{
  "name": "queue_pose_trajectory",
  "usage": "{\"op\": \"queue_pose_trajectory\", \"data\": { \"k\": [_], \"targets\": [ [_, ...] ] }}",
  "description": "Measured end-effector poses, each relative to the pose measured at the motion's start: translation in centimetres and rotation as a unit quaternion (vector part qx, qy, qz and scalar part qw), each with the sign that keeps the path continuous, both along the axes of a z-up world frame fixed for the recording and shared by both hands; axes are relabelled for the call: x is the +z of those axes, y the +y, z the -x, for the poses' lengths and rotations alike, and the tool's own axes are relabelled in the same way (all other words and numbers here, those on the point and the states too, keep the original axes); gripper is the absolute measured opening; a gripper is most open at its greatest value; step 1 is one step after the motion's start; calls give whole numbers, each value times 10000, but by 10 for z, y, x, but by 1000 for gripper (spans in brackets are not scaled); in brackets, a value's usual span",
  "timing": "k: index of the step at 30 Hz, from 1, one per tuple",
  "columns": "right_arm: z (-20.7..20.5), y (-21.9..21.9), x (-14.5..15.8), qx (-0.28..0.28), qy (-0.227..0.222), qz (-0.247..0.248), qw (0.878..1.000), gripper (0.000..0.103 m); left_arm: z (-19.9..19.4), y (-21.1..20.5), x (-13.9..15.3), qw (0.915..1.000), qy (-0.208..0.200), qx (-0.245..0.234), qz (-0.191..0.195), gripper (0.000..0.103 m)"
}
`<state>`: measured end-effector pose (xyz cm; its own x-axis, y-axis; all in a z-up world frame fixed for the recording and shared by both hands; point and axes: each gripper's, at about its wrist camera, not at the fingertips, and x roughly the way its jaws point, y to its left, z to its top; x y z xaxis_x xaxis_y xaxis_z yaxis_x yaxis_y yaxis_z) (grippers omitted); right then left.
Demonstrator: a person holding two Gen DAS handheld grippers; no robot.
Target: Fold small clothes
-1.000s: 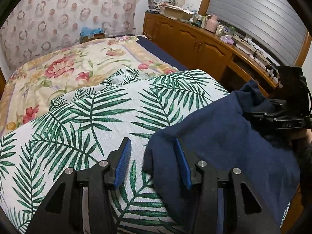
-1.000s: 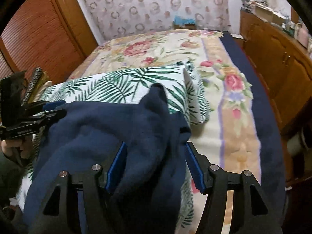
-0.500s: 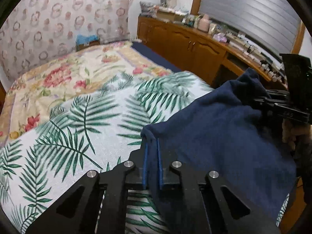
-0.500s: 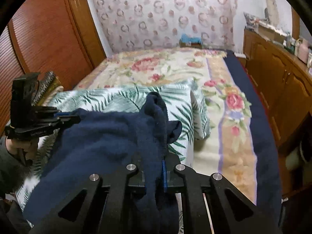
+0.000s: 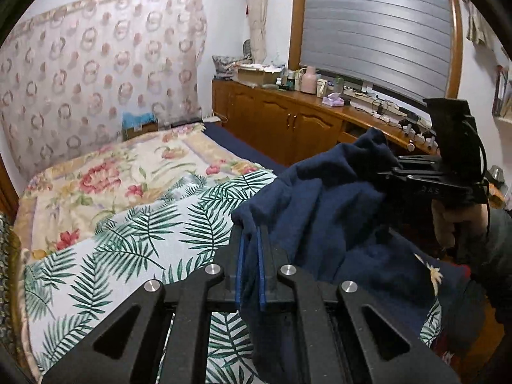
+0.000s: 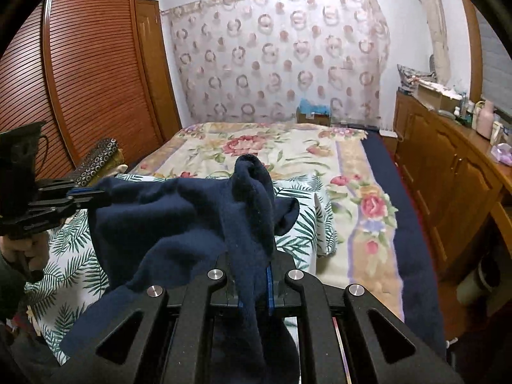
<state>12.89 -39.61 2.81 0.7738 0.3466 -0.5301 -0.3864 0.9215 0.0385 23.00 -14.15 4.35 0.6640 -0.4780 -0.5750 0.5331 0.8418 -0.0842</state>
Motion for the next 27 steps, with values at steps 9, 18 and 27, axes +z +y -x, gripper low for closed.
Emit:
{"op": "queue_pose_trajectory", "data": {
  "k": [9, 18, 27],
  "targets": [
    [-41, 18, -14, -288, 321, 318, 9986, 9, -38, 7, -32, 9985, 150, 462, -240, 8],
    [-37, 22, -14, -287, 112, 362, 9989, 9, -22, 5, -36, 9986, -104, 434, -275, 7],
    [-45, 20, -9, -572, 536, 369, 9962, 67, -35, 30, -36, 9977, 201, 633, -109, 51]
  ]
}}
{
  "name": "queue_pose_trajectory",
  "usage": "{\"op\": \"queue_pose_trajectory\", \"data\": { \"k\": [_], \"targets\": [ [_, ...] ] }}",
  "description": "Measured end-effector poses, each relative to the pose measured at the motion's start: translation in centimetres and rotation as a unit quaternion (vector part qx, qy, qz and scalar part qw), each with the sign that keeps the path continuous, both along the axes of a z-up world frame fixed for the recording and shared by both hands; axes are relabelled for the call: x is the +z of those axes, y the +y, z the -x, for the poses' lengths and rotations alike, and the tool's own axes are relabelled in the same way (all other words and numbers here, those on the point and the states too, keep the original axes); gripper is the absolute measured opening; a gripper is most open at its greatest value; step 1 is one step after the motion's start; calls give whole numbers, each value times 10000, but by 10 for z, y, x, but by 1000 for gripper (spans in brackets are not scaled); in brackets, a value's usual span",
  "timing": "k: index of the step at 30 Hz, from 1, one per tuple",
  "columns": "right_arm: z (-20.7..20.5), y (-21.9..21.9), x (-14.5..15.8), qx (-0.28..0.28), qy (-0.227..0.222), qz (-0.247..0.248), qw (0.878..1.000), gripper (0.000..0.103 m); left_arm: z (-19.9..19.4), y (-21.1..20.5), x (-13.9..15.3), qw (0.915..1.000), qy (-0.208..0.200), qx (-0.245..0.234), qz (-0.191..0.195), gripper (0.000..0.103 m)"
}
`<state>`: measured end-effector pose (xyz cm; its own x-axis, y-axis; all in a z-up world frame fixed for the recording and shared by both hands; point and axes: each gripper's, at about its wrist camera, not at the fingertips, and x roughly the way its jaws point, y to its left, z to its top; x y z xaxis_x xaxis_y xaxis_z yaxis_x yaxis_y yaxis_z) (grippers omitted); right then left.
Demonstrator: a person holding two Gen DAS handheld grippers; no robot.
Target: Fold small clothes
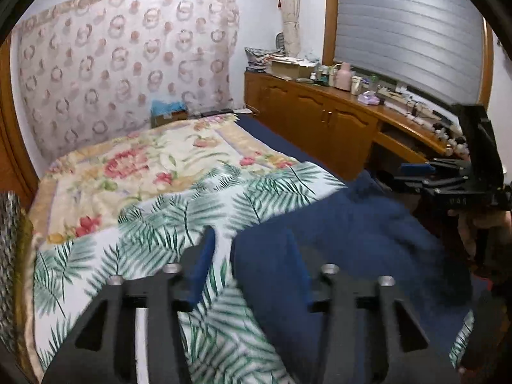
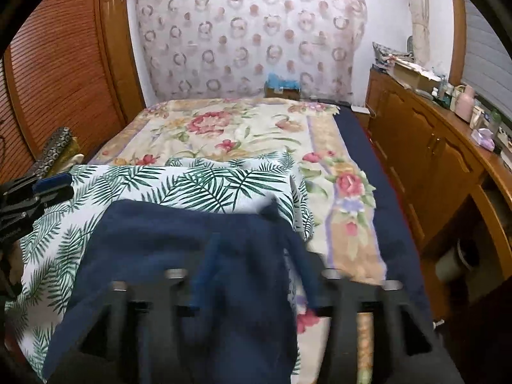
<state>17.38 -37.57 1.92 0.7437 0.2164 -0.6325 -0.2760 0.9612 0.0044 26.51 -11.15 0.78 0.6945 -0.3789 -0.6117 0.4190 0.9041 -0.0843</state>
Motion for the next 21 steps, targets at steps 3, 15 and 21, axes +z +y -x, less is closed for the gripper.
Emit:
{"op": "queue_pose_trajectory", "data": {
  "k": [3, 15, 21],
  "targets": [
    [39, -5, -8, 82, 75, 13, 9999, 69, 31, 10, -10, 9998, 183, -12, -102, 52],
    [176, -12, -19, 161, -25, -53, 9999, 69, 160, -8, -45, 9955, 714, -617, -95, 52],
    [184, -15, -26, 119, 11, -157, 9998, 69, 181, -25, -63, 9901, 1007, -948, -228, 52]
  ]
}}
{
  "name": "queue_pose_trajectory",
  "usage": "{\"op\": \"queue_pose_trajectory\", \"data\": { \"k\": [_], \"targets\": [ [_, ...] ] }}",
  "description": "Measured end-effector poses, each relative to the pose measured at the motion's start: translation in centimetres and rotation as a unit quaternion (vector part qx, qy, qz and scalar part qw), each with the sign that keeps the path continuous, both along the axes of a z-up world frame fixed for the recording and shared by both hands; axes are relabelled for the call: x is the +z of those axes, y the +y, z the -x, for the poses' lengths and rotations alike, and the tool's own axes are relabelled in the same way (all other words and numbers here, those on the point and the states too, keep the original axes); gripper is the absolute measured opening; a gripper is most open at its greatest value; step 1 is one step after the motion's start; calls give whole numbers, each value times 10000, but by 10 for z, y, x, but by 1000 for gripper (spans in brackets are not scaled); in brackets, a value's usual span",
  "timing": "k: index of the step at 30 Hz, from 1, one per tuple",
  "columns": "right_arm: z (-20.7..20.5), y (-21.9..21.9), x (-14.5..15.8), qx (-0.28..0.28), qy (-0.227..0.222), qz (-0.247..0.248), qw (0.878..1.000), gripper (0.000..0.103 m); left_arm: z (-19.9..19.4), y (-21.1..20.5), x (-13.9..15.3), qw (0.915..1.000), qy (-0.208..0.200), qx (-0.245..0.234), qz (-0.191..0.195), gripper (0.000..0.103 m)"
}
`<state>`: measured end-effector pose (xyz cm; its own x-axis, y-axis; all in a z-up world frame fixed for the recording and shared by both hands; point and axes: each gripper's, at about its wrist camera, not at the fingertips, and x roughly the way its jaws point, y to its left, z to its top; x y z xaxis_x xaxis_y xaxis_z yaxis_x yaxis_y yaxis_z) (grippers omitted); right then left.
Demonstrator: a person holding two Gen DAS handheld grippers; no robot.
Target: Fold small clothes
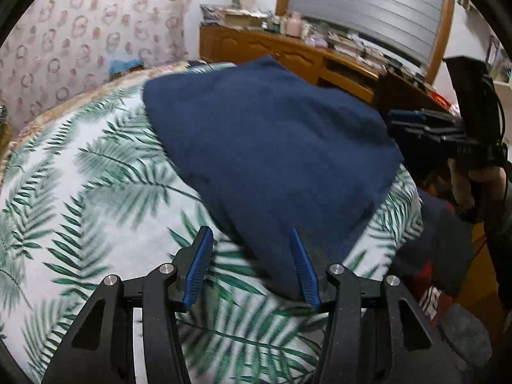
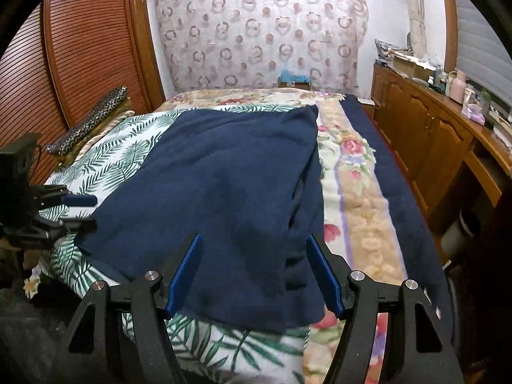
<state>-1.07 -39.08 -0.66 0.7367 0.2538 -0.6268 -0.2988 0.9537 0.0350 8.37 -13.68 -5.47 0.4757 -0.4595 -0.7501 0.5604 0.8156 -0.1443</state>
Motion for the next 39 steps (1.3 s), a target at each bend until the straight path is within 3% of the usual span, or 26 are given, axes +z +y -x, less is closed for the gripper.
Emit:
{"op": "queue_pose_trajectory", "data": {
  "k": [2, 6, 8, 12, 15, 21, 24, 25, 26, 27, 29, 31, 36, 39],
  "targets": [
    [2, 4, -2, 49, 42, 1, 10000, 69, 2, -4, -4, 9998, 143, -104, 55, 41],
    [5, 14, -7, 312, 111, -22, 9994, 69, 8, -11, -1, 9990, 252, -313, 185, 7],
    [5, 18, -12, 487, 154, -37, 9987, 77, 10, -15, 9, 9991, 115, -346, 232, 5],
    [4, 27, -20, 844, 221, 58, 9962, 80, 0, -15, 52, 9964, -118, -283, 785, 5],
    [4, 30, -19, 968, 111, 206, 9950, 82, -13, -19, 84, 9943, -497, -225, 916, 5],
    [-14, 9, -28, 529, 89, 839, 9950, 83, -47, -23, 105, 9921, -645, -90, 1072, 5],
    [-30, -7, -21, 235, 22, 833, 9962, 82, -56, -15, 105, 9914, -649, 6, 1137, 5],
    [-34, -14, -18, 170, 6, 850, 9962, 81, -58, -15, 104, 9912, -659, 26, 1145, 5],
    [-40, -19, -15, 155, -17, 882, 9960, 63, -60, -12, 105, 9909, -666, 68, 1169, 5],
    [-45, -22, -12, 195, -30, 887, 9959, 56, -64, -7, 105, 9904, -659, 87, 1209, 5],
    [-58, -23, -2, 352, -82, 874, 9955, 21, -69, -2, 104, 9898, -644, 128, 1265, 5],
    [-69, -19, 12, 431, -282, 927, 9944, 13, -78, 0, 103, 9896, -707, 229, 1228, 5],
    [-118, -14, 62, 467, -804, 982, 9908, 12, -119, 11, 103, 9891, -829, 554, 1082, 5],
    [-163, -7, 76, 496, -838, 1012, 9901, 12, -150, 13, 99, 9893, -819, 730, 959, 5]
  ]
}}
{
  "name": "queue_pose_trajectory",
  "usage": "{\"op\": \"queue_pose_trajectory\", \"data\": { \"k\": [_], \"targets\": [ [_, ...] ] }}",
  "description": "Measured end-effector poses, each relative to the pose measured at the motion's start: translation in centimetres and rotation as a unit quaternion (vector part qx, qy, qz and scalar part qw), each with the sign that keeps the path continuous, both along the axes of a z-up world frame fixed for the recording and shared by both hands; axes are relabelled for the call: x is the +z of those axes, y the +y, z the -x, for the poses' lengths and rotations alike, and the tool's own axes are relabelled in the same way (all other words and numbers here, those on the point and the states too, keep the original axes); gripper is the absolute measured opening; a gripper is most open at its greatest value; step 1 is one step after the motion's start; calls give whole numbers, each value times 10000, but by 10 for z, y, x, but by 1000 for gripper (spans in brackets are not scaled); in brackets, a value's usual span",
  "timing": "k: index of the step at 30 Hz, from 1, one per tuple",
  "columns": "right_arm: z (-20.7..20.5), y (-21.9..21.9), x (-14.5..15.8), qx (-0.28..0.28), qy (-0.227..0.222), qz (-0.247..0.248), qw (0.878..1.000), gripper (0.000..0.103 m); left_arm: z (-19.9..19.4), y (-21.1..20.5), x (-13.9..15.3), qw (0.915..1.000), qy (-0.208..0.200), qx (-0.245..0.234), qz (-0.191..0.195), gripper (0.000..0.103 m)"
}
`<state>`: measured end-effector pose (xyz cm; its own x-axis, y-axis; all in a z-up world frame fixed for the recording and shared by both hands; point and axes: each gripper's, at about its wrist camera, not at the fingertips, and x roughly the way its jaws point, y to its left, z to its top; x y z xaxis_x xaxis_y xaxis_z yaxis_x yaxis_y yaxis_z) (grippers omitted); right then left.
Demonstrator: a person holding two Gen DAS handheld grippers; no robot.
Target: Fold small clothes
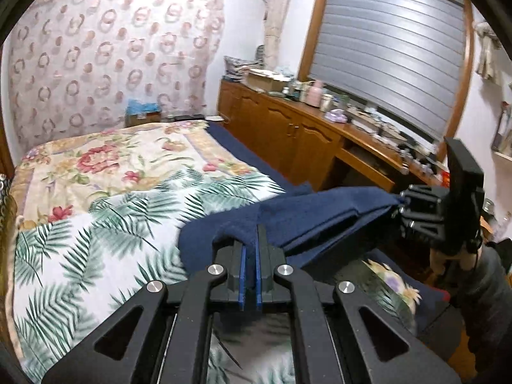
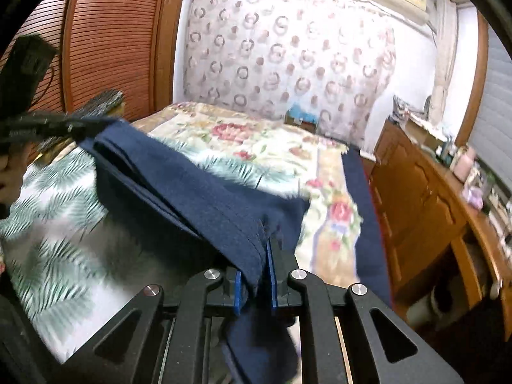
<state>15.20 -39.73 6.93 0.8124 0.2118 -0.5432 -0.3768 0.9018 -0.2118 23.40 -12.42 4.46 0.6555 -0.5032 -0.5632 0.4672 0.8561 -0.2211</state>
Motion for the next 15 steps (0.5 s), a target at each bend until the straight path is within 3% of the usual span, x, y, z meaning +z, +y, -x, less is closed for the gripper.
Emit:
{"op": "queue_pose_trajectory", "data": {
  "k": [8, 10, 11, 14, 15],
  "targets": [
    [-96, 4, -17, -137, 658, -271, 9974, 16, -59, -4, -30, 9987, 456, 129, -170, 5],
    [-106, 4, -12, -204, 692, -262, 9971, 27, -65, -5, -35, 9982, 559, 81, -193, 13],
    [-120, 5, -10, -275, 678, -242, 9970, 35, -67, -5, -37, 9981, 575, 60, -216, 23],
    [-131, 11, -1, -428, 592, -235, 9971, 46, -69, -4, -35, 9985, 493, 56, -221, 49],
    [-133, 14, -1, -496, 559, -206, 9970, 46, -70, -2, -34, 9988, 462, 35, -176, 51]
  ]
}}
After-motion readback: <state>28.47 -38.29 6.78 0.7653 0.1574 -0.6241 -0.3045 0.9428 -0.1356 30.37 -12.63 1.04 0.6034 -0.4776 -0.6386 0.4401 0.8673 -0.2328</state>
